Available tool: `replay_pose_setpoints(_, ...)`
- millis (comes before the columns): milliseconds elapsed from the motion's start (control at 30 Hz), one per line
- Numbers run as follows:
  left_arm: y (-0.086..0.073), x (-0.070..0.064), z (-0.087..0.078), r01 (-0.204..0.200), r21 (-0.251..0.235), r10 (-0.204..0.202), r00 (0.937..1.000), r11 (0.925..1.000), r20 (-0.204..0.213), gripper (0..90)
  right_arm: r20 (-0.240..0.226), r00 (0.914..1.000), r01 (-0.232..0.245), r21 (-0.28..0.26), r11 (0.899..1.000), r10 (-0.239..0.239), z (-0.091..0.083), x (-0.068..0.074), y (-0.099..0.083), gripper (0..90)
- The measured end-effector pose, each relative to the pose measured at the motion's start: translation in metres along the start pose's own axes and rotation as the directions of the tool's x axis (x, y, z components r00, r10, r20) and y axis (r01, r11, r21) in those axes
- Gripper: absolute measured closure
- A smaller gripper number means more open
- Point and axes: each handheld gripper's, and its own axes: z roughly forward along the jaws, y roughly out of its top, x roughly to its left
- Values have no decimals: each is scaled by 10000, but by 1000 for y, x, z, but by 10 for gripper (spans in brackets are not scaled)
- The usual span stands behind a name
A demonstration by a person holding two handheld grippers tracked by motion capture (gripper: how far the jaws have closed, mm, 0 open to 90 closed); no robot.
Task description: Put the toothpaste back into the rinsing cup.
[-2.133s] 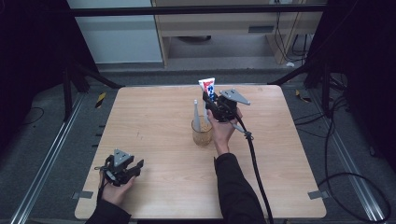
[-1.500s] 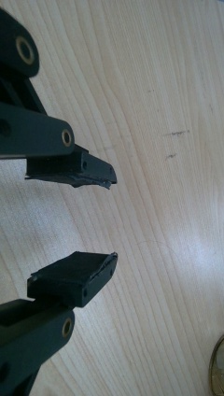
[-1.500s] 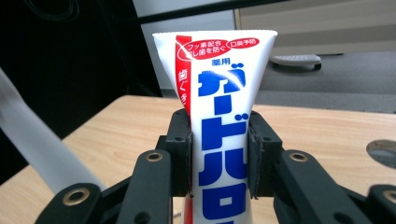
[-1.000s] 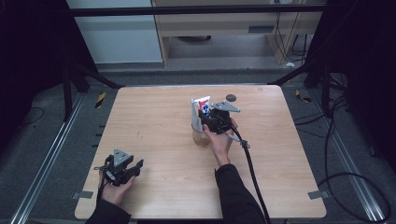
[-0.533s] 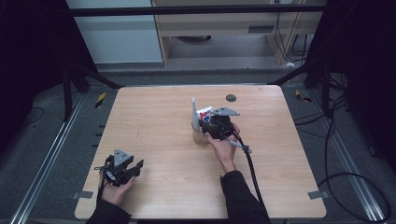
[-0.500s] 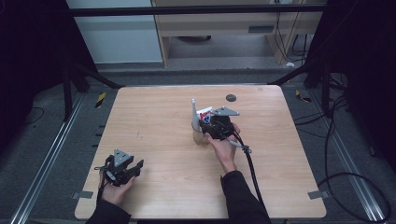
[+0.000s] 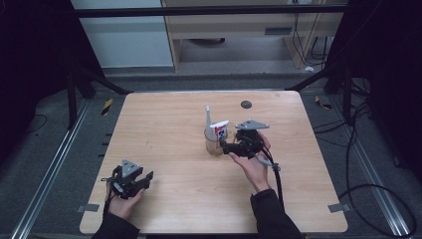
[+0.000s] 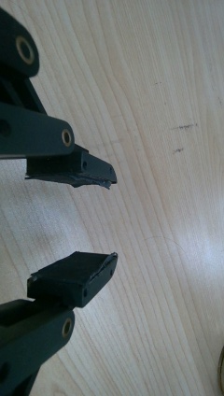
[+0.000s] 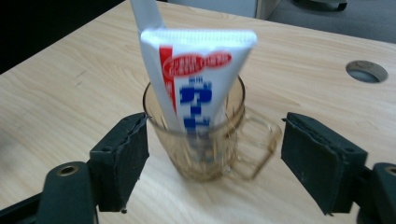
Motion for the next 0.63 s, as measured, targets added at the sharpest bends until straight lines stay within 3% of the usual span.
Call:
replay_pose_setpoints(133,0,1,0,55,18,-55,10000,10000,8,537,-68,9999,-105,240,9997,107,-17,-5,-11,191)
replay_pose_setpoints(233,-1,0,0,52,16,-52,10000,10000,3,534,7,10000,64,699,9975,-64,-25,-11,-24,169)
replay_pose_setpoints(367,-1,3,0,110,98,-111,9999,9999,22,530,325,9992,196,1190,9927,-236,-36,-23,-46,149)
replay_pose_setpoints(633,0,3,-1,93,123,-95,9999,9999,87,540,1098,9940,-177,1702,9852,-12,-57,-53,-82,126)
